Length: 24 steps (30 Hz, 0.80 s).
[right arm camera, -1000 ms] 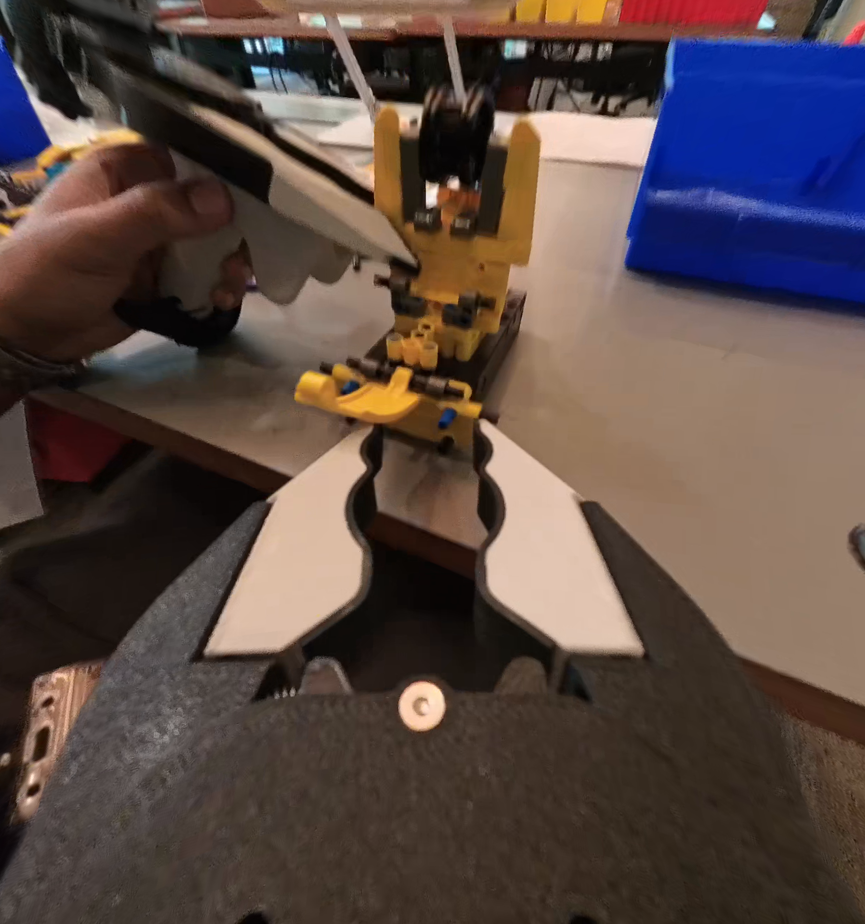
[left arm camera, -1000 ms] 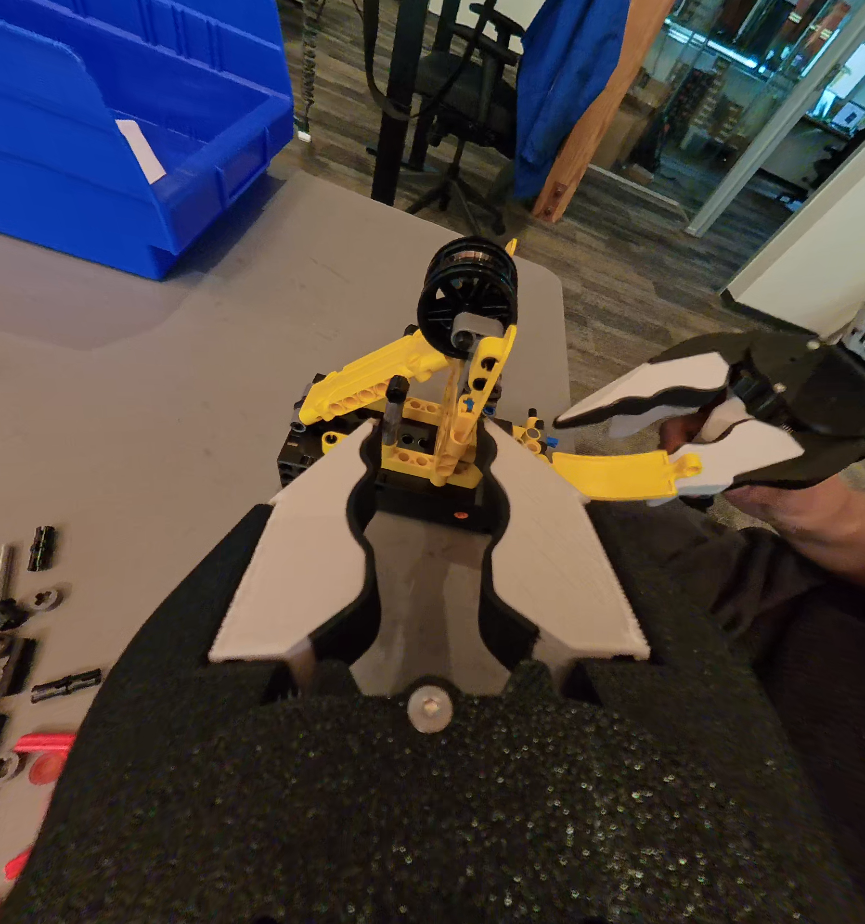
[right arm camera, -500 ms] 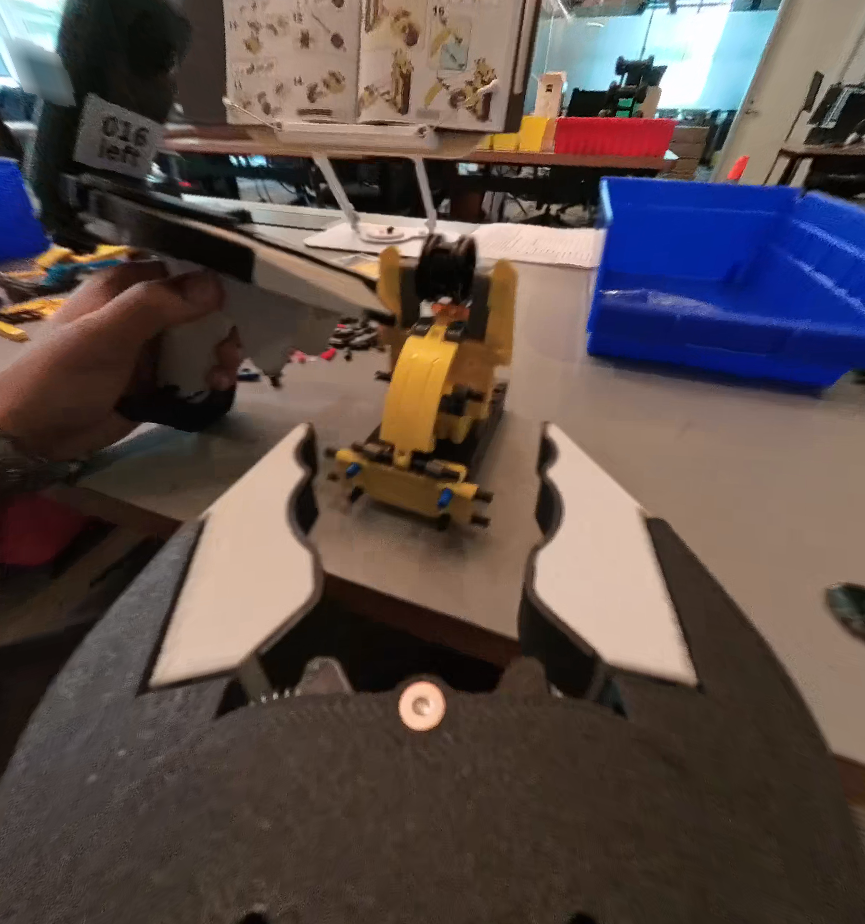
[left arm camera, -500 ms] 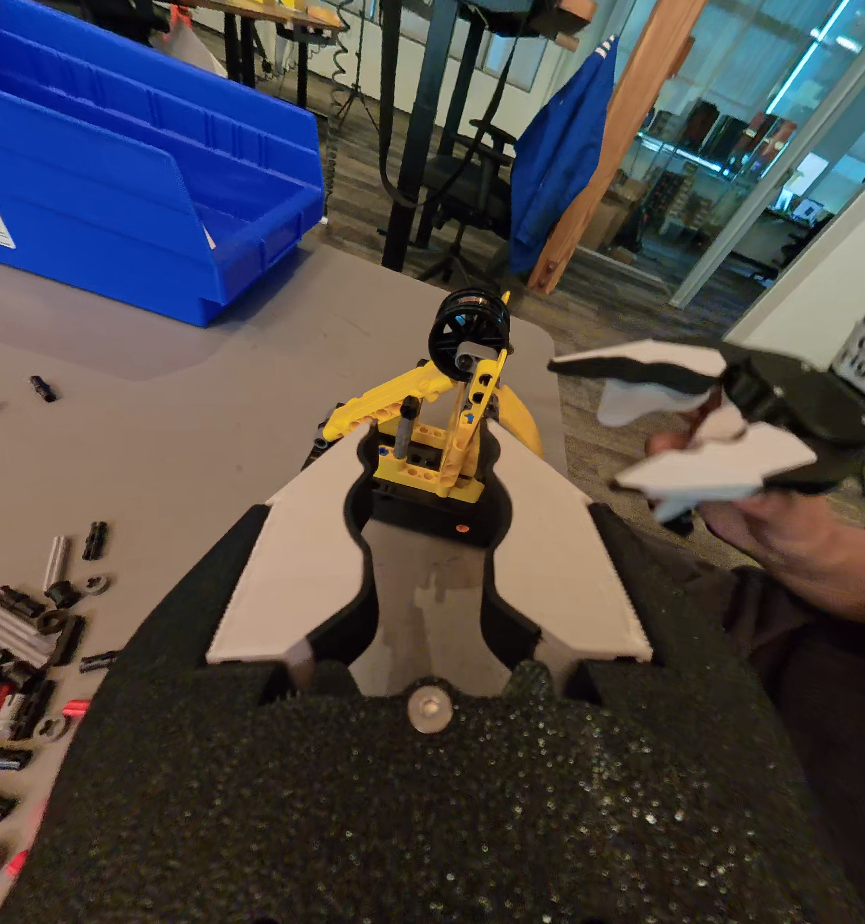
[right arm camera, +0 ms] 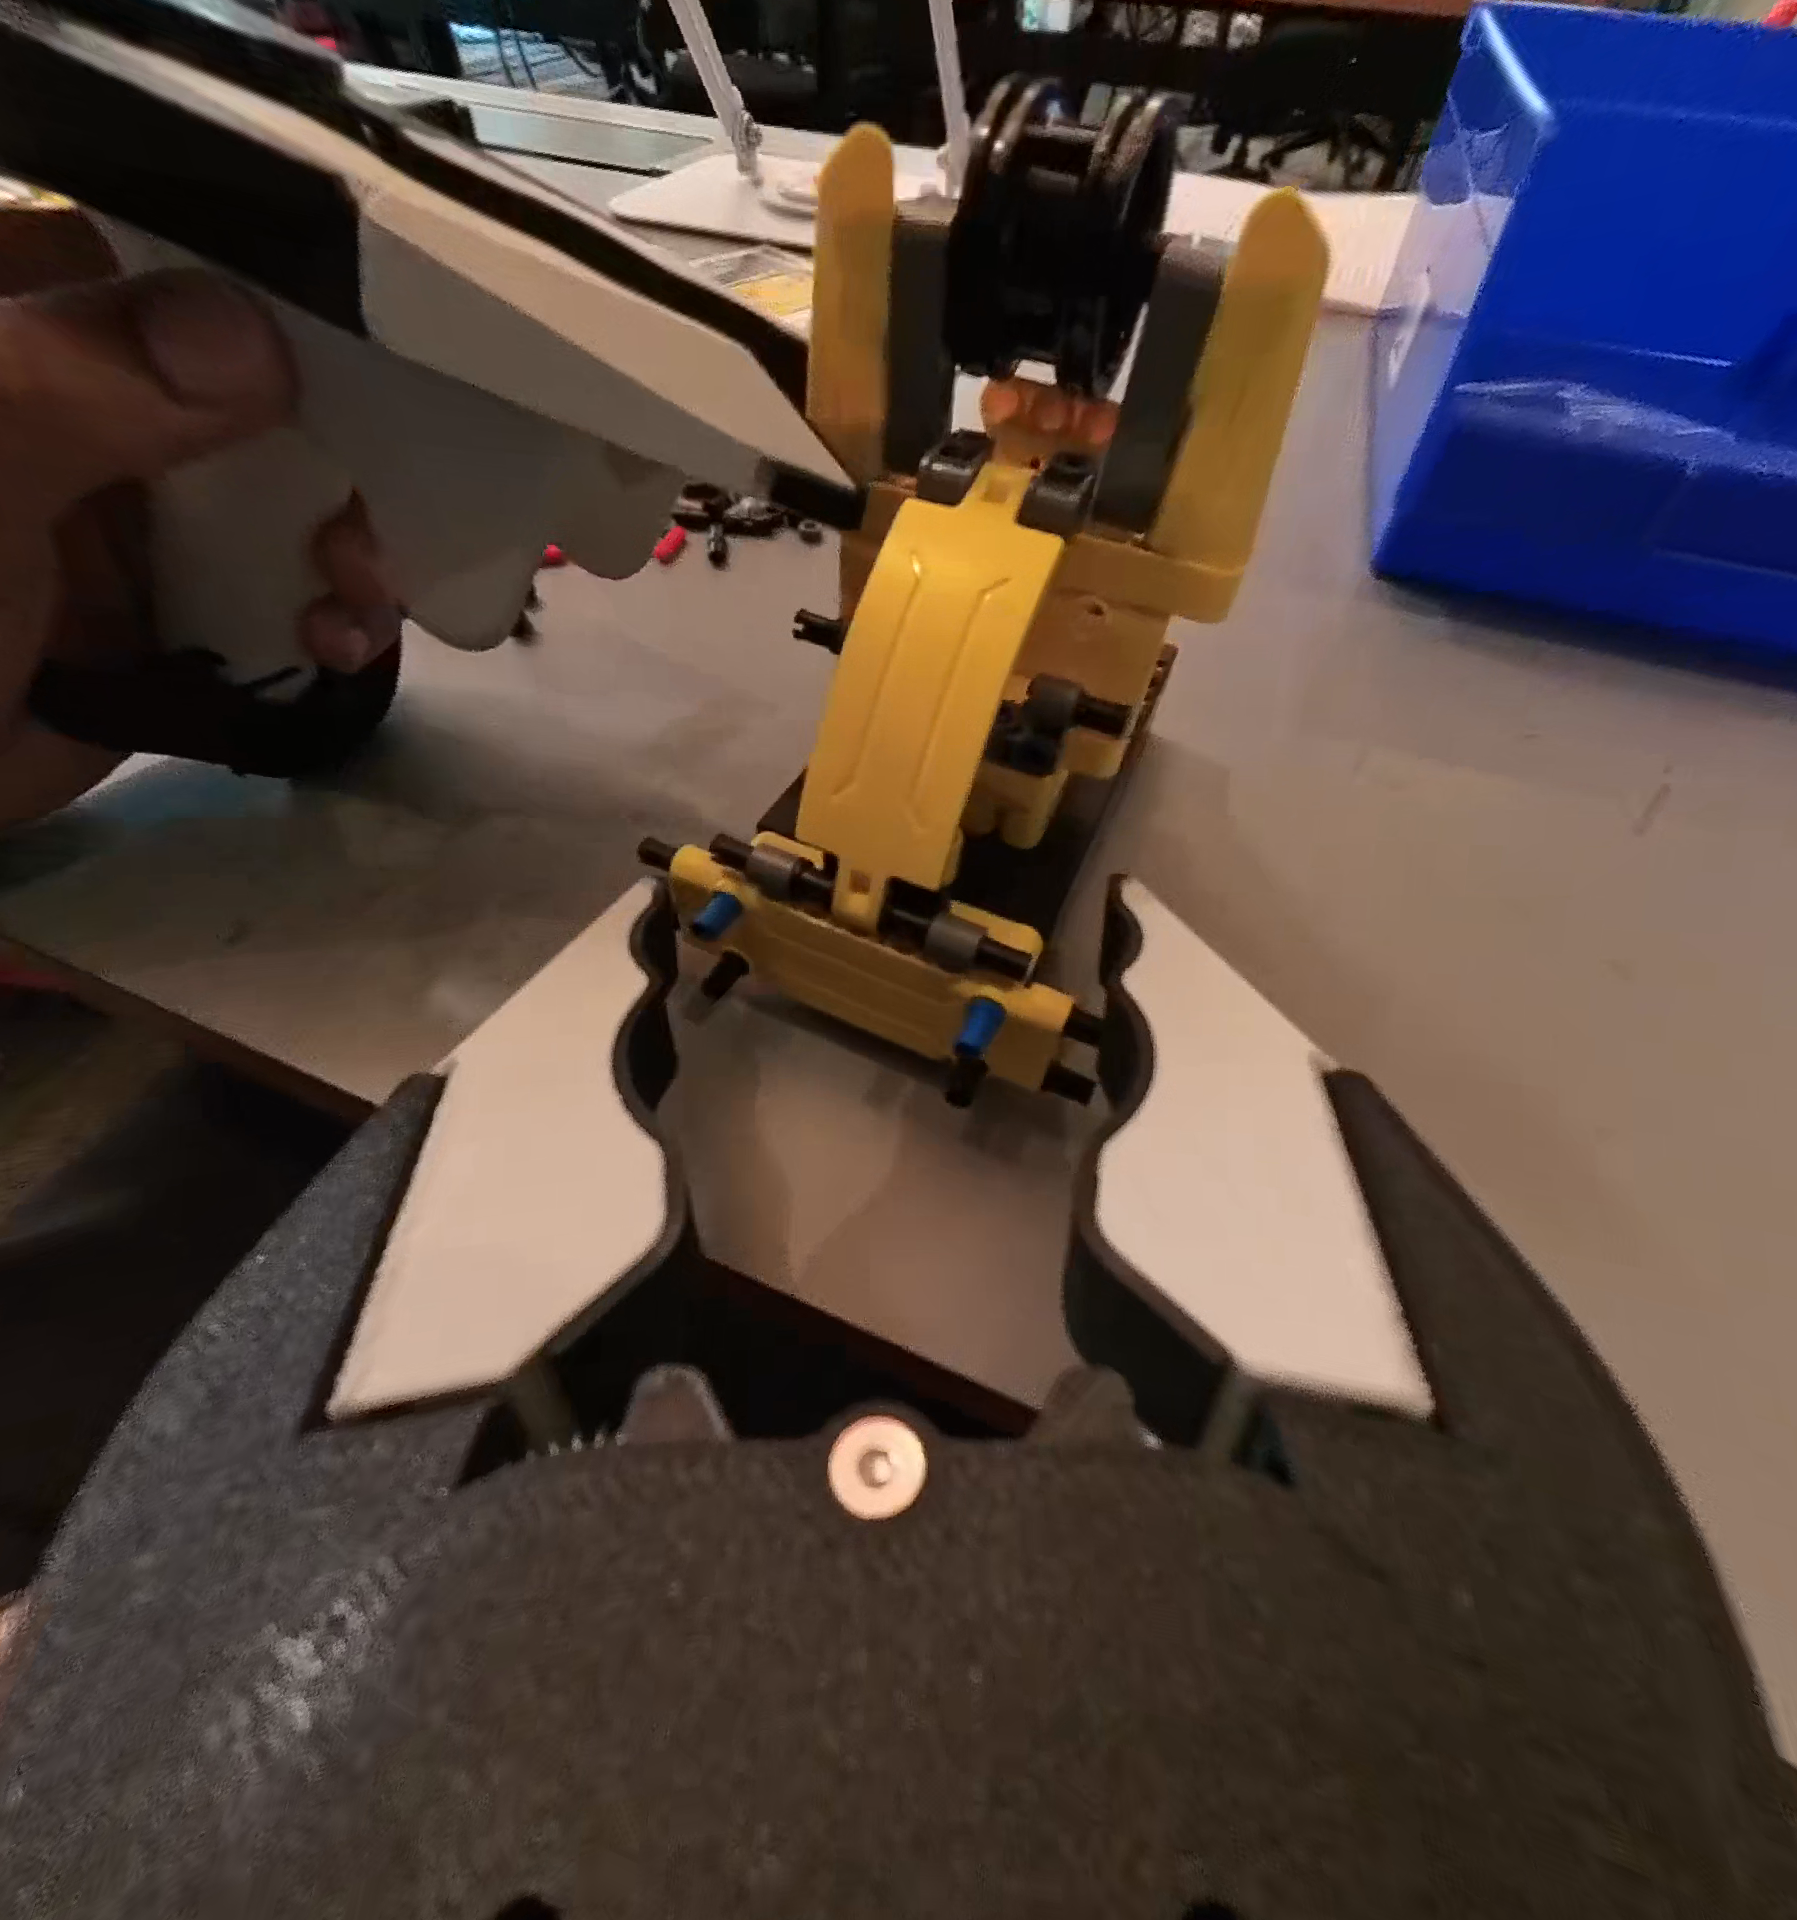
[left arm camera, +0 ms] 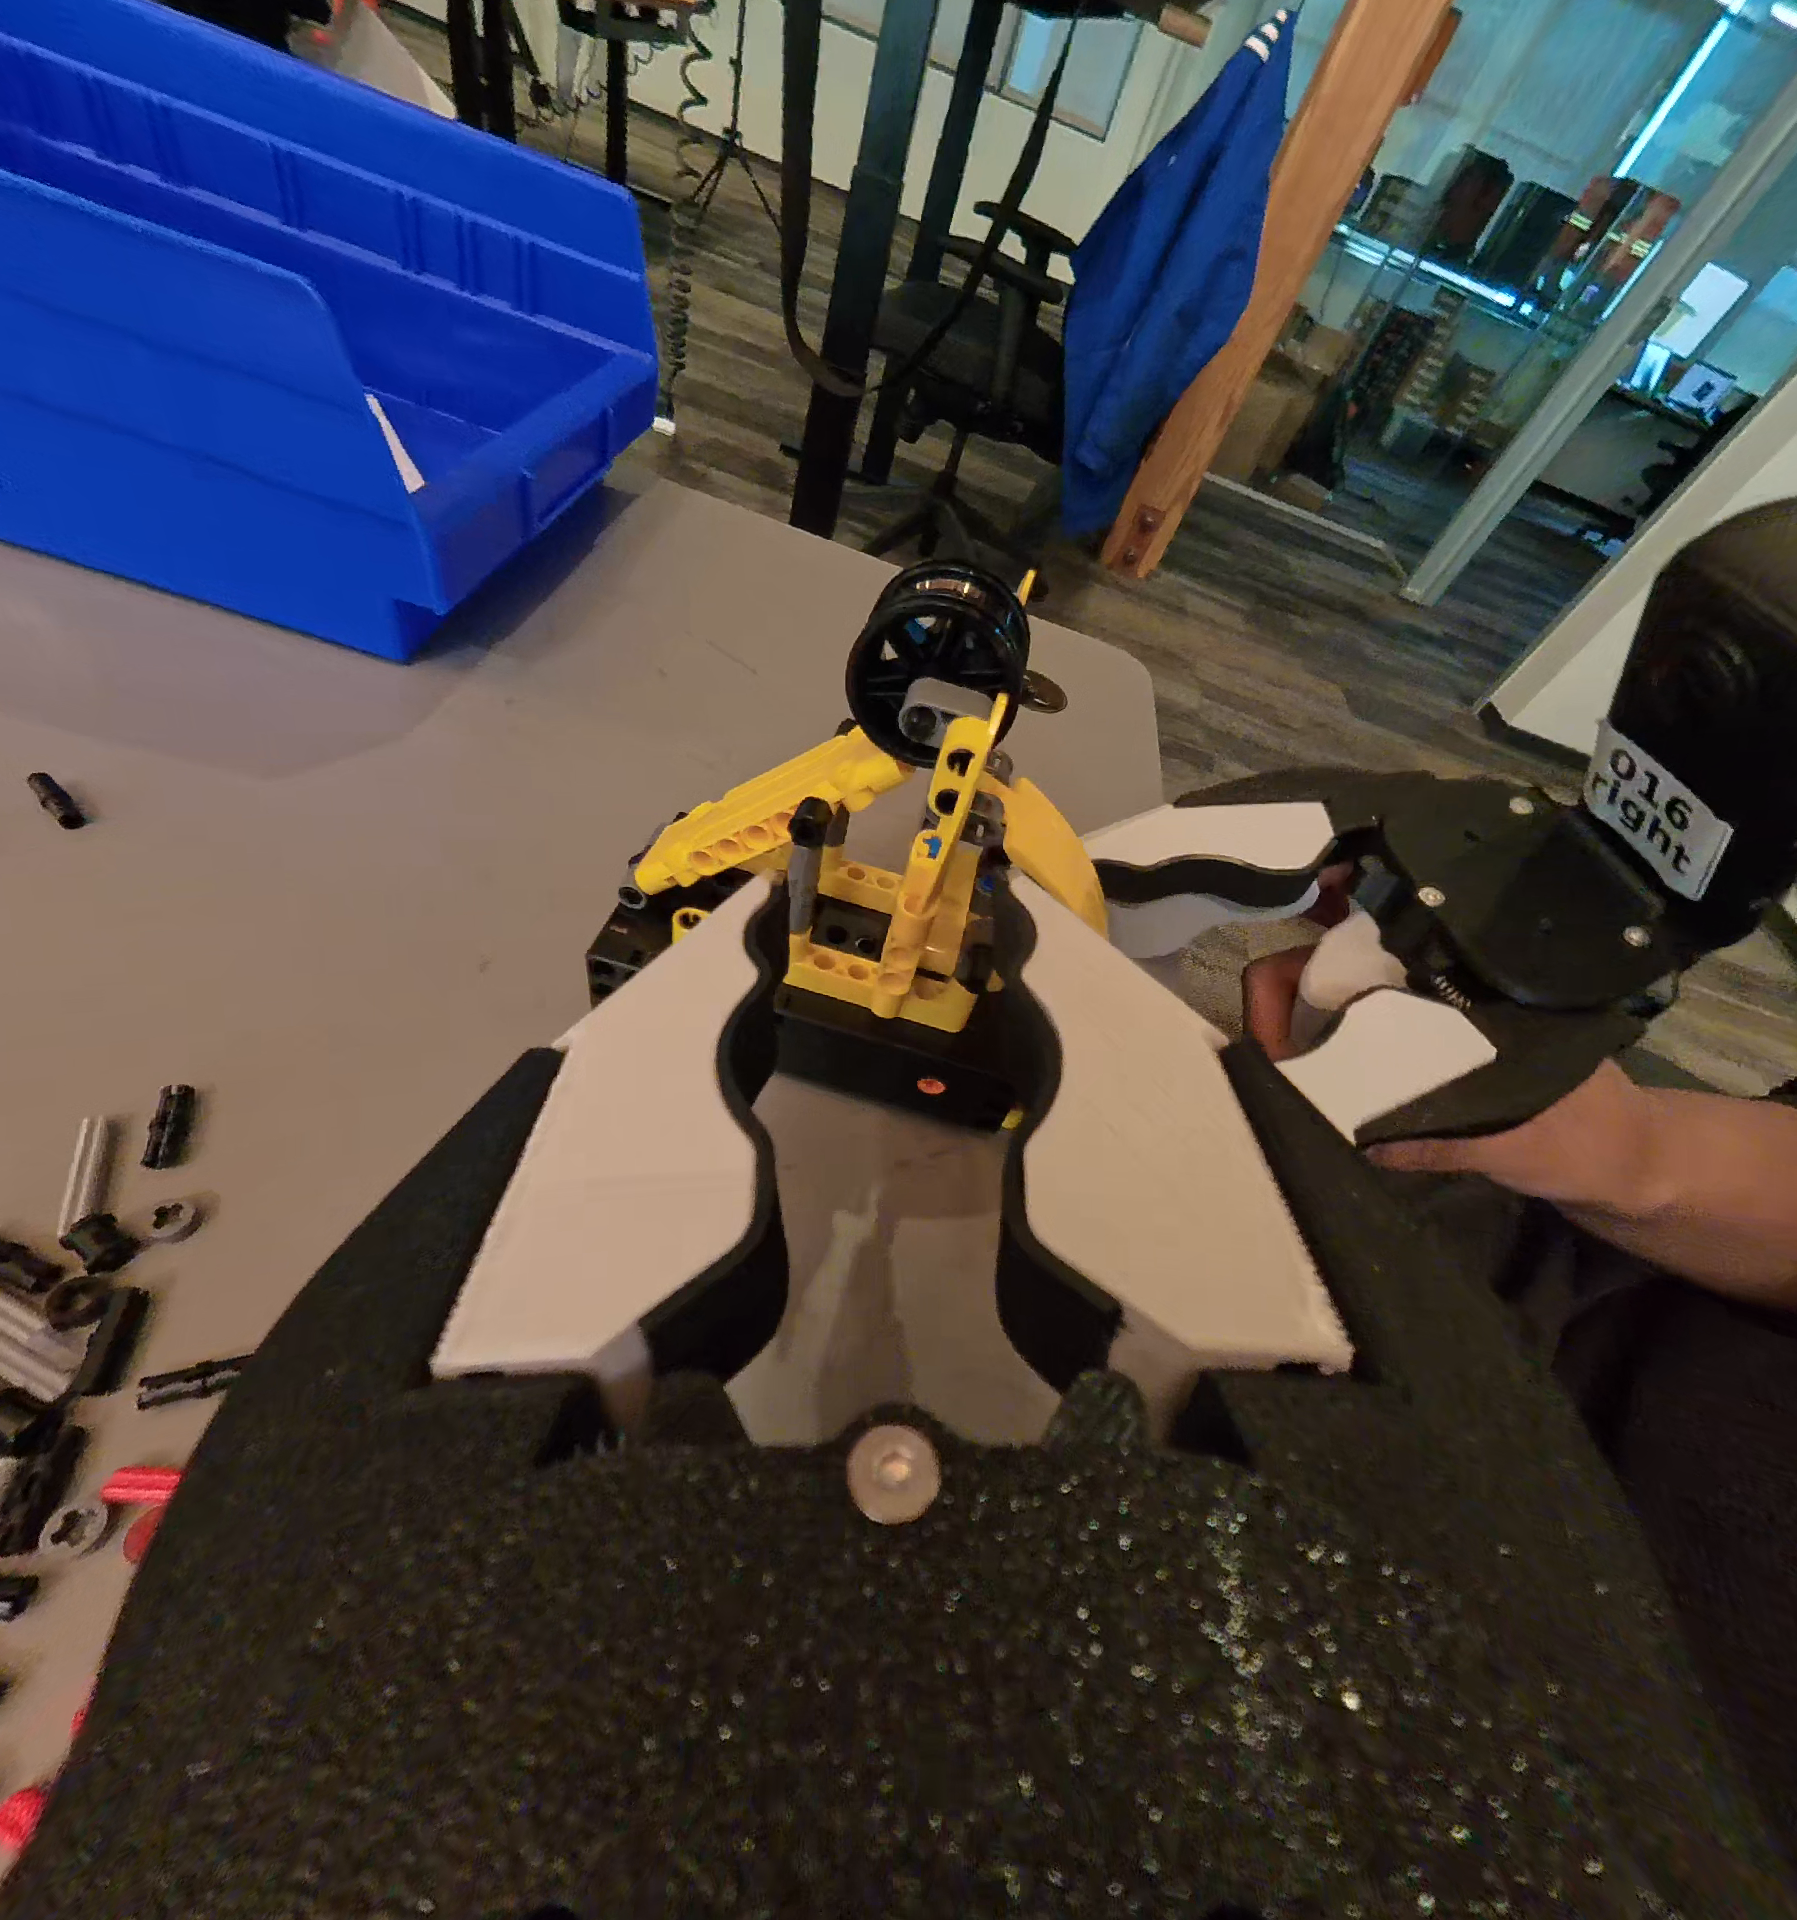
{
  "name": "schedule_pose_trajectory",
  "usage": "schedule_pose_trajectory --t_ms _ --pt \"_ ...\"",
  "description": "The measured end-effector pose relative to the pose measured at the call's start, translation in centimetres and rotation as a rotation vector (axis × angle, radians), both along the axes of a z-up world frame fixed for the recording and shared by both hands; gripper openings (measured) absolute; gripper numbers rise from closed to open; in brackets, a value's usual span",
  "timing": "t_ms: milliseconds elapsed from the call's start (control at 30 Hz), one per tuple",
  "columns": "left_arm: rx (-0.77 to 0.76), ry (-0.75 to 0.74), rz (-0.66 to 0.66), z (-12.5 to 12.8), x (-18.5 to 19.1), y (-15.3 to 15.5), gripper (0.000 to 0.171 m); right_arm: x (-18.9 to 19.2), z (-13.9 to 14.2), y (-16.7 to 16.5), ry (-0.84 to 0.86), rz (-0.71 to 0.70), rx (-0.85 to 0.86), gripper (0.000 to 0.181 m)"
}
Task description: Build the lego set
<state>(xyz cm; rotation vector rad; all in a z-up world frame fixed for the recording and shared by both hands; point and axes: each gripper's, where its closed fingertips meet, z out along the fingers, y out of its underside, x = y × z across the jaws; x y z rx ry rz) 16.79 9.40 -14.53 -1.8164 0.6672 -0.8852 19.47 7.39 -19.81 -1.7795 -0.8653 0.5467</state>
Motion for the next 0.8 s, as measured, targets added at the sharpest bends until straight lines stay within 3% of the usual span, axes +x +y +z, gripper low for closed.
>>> schedule_pose_trajectory --t_ms 133,467,500,800 --pt "-0.005 -0.001 -0.015 0.0 0.1 -0.2 0.024 0.0 0.2 -0.5 0.025 0.024 -0.016 0.082" --pt "-0.046 0.099 -0.020 -1.5 1.1 0.0 0.023 0.3 0.4 -1.1 0.042 0.034 0.015 0.083" --pt "-0.062 0.074 -0.042 -1.4 1.5 -0.2 0.011 0.4 0.4 -1.1 0.041 0.032 0.017 0.084" --pt "-0.110 -0.035 0.010 -0.7 1.7 0.4 0.008 1.9 2.1 -1.6 0.107 0.020 0.145 0.086"
